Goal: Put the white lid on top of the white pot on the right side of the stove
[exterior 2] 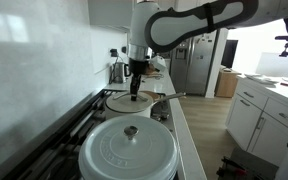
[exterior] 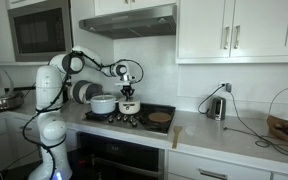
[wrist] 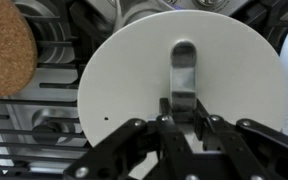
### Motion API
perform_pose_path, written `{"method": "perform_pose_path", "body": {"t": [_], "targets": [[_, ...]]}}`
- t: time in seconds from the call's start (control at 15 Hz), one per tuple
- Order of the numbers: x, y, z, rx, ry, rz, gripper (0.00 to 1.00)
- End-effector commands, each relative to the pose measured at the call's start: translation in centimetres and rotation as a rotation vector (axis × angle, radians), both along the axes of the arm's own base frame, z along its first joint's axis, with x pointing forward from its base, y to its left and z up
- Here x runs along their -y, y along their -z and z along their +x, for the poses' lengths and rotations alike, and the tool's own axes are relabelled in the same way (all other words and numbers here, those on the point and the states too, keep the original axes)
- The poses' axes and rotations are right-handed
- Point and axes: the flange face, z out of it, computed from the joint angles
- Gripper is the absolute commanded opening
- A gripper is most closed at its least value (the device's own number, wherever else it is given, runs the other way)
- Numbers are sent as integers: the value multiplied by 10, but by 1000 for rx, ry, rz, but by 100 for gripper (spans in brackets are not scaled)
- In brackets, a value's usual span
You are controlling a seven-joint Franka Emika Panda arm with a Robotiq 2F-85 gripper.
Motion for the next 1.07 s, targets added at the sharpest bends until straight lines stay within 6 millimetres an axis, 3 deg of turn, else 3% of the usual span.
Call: {"method": "perform_pose_path", "body": {"t": [0.0,0.6,0.67,0.73,1.0], "targets": [[-3,-16,2,1,-20,6,6],[-9,-15,1,-1,-22,10,6],[-9,-15,1,-3,-18,8,50],[-9,-15,2,-3,-17,8,51],[-10,-24,4,15,-18,16,80]]}}
